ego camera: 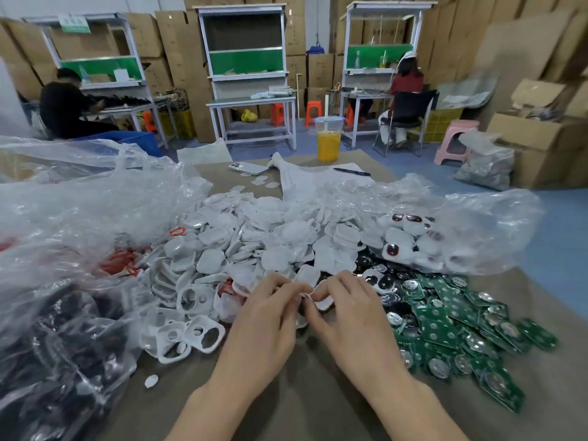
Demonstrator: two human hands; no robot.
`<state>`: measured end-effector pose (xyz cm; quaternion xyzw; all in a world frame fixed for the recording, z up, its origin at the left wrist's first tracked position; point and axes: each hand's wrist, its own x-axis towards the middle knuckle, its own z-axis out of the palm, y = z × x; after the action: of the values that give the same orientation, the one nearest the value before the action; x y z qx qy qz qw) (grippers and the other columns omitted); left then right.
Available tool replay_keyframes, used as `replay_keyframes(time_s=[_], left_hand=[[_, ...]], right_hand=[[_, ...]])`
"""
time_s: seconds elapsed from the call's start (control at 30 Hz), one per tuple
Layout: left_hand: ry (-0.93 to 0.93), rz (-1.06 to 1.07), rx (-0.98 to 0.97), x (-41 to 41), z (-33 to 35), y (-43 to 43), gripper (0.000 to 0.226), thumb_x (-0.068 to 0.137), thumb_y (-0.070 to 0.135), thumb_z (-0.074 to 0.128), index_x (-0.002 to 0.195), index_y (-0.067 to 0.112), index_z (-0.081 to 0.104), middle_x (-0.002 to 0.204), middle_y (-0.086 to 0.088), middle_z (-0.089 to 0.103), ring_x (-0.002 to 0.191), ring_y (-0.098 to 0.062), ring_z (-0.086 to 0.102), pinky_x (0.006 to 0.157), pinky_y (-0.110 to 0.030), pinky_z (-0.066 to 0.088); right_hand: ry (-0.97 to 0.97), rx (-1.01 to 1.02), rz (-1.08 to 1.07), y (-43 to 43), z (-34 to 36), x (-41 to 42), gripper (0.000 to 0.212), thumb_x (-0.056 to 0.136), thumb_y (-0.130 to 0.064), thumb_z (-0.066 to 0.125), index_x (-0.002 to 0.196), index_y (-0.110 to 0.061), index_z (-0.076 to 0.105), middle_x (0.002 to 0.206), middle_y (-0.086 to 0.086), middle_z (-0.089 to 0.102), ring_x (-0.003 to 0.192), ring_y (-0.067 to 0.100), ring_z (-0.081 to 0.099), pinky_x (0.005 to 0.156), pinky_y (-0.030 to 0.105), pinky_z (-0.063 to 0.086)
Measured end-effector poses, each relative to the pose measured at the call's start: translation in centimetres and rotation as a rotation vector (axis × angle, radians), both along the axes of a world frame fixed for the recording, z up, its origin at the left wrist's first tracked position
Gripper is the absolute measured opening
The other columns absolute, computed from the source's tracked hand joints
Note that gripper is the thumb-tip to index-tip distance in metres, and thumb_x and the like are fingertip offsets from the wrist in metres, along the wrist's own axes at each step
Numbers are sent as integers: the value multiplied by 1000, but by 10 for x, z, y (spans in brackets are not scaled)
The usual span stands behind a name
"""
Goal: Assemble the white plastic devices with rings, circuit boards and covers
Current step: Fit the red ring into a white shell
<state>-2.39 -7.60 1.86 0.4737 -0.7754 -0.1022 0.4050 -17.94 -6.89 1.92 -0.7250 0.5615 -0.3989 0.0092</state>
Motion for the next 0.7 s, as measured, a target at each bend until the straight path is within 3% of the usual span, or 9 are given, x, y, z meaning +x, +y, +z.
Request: replay_keyframes(time_s=[0.13,0.23,0.37,0.47,0.6,0.7], left_hand=[[9,-129,100,-1,-6,22,25,101,20,53,109,38,67,101,21,55,92,-6,60,81,-24,48],[-68,-94,89,-4,-13,33,22,100,21,59,110,38,68,104,26,54,99,1,54,88,-19,42],[-106,-6,83,-5,-13,33,15,97,26,64,107,36,71,95,33,55,108,15,41,95,-17,36],[-81,4,97,-6,-15,32,11,97,28,65,104,34,72,97,30,56,107,11,45,94,-17,39],[147,77,113,-6,-14,33,15,98,24,62,101,36,70,100,24,60,107,3,56,85,-9,45],[242,216,113,-3,-12,31,19,99,19,58,103,36,67,101,22,61,101,0,57,85,-14,45]], right_hand=[[74,-94,-123,34,-1,-7,22,95,-43,48,93,-28,63,95,-10,60,91,17,55,82,35,45],[112,-131,-305,48,-4,-21,15,91,-30,60,104,-26,67,101,-6,65,96,19,58,90,36,40],[104,51,-512,56,-5,-37,33,84,-23,73,117,-20,70,113,4,68,109,28,61,102,49,44],[144,211,-475,55,-6,-36,37,96,-32,58,131,-23,63,133,4,61,128,25,52,118,49,27],[199,293,-457,51,-8,-36,42,103,-43,40,139,-28,55,146,1,51,139,22,42,123,49,15],[238,339,-431,49,-10,-38,48,103,-53,31,144,-32,47,153,-1,41,145,20,31,124,49,6]])
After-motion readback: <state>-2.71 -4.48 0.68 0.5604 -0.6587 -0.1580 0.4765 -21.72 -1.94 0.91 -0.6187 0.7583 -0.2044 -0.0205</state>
